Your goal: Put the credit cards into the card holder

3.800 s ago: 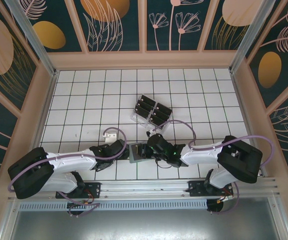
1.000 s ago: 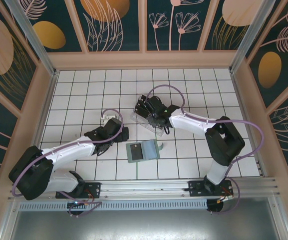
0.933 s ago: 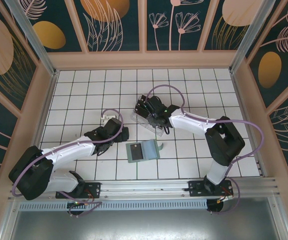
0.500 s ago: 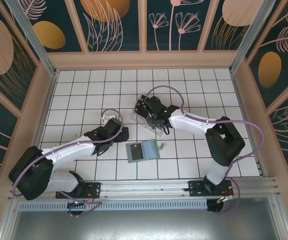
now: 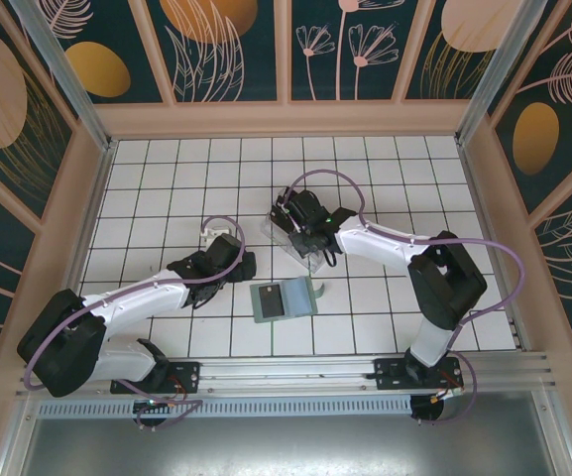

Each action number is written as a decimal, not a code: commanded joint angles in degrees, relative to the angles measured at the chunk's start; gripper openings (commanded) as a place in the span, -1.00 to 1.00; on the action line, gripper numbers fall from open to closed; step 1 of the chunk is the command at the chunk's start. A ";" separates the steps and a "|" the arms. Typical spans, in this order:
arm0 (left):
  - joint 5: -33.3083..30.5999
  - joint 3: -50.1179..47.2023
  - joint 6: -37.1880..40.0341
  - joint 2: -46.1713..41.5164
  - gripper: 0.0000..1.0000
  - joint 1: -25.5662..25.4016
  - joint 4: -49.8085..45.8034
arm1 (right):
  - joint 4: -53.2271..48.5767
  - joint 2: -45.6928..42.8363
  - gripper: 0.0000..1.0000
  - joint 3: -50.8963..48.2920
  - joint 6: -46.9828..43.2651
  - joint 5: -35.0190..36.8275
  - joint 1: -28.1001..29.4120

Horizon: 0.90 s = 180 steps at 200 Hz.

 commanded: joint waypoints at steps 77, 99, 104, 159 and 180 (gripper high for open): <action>0.90 2.37 2.90 -0.77 0.98 0.22 -2.28 | -1.49 -2.51 -0.81 2.32 -3.09 0.81 -0.22; 1.20 2.61 2.89 -0.72 0.98 0.23 -2.29 | -1.60 -2.62 -0.60 2.02 -2.99 2.26 -0.32; 1.28 2.68 2.90 -0.74 0.98 0.22 -2.28 | -1.51 -2.77 -0.52 2.06 -2.98 2.35 -0.38; 1.49 2.29 2.13 -1.86 0.98 0.22 -2.46 | -3.21 -8.53 -0.28 3.13 0.76 1.33 0.98; 1.94 1.35 1.58 -3.05 0.98 0.21 -2.63 | -3.52 -12.74 -0.27 1.92 5.09 -1.30 3.36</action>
